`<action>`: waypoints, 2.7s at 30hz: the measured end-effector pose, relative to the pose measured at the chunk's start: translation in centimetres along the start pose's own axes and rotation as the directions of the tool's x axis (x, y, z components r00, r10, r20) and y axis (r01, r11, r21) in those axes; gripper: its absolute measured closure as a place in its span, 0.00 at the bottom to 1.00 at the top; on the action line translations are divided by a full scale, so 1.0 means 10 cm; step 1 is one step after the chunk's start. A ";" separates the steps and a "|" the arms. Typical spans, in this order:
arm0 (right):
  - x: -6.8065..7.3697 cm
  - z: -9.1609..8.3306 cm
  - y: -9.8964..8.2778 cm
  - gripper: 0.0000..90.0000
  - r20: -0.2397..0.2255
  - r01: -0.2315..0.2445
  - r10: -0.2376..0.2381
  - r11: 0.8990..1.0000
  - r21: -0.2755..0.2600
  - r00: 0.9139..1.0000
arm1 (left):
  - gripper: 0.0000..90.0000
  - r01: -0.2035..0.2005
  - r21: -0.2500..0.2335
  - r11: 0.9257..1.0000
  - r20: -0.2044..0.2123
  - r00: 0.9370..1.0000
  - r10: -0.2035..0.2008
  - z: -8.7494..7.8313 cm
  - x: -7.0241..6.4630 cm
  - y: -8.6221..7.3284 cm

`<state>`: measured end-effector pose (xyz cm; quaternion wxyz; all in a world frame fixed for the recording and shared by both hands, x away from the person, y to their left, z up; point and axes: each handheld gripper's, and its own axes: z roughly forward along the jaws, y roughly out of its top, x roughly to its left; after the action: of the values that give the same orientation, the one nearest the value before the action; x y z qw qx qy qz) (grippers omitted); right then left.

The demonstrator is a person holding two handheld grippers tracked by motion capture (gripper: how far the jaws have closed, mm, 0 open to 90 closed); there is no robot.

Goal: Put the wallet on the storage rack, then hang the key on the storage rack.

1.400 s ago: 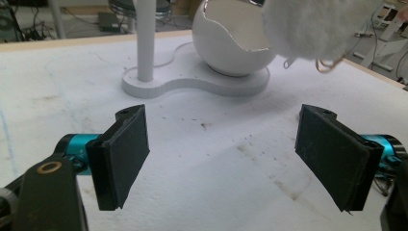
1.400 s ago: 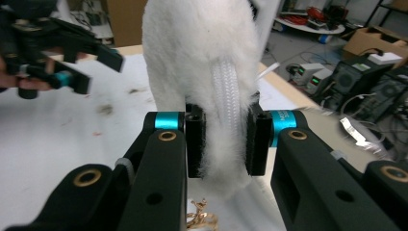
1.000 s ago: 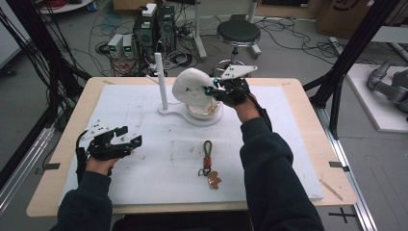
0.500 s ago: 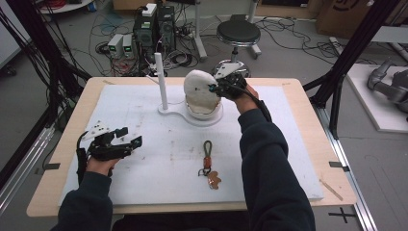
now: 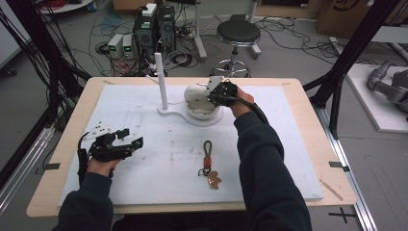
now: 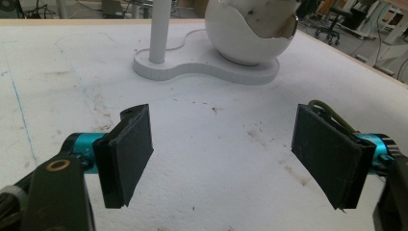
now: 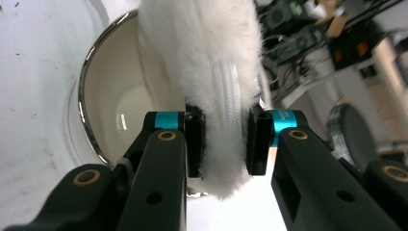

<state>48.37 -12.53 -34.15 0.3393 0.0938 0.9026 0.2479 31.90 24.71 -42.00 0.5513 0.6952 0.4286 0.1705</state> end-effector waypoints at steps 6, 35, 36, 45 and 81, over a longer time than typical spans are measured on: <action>-0.10 -0.07 -0.03 0.54 -0.158 -0.340 0.320 0.932 -0.122 0.934 | 0.24 0.009 0.001 1.000 0.005 1.000 -0.009 -0.01 0.00 0.00; 0.46 -1.01 -1.23 0.33 -0.122 -0.626 0.614 0.765 -0.153 0.780 | 0.19 0.010 -0.069 0.998 -0.004 1.000 -0.011 0.04 0.05 0.04; 0.50 -1.04 -1.29 0.33 -0.127 -0.637 0.624 0.758 -0.143 0.771 | 0.19 0.005 -0.068 0.998 0.007 1.000 -0.004 0.04 0.05 0.03; 0.76 -1.12 -1.65 0.28 -0.125 -0.692 0.680 0.713 -0.118 0.722 | 0.19 -0.006 -0.047 0.999 -0.020 1.000 0.005 0.07 0.04 0.01; 0.77 -1.15 -1.77 0.30 -0.020 -0.752 0.760 0.639 -0.159 0.650 | 0.23 0.017 0.049 0.999 0.107 0.994 -0.023 0.59 -0.59 -0.02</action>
<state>35.01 -29.61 -40.13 0.2329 0.4420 0.7502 0.4330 32.59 16.44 -42.75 0.5582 0.7121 0.4094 0.1170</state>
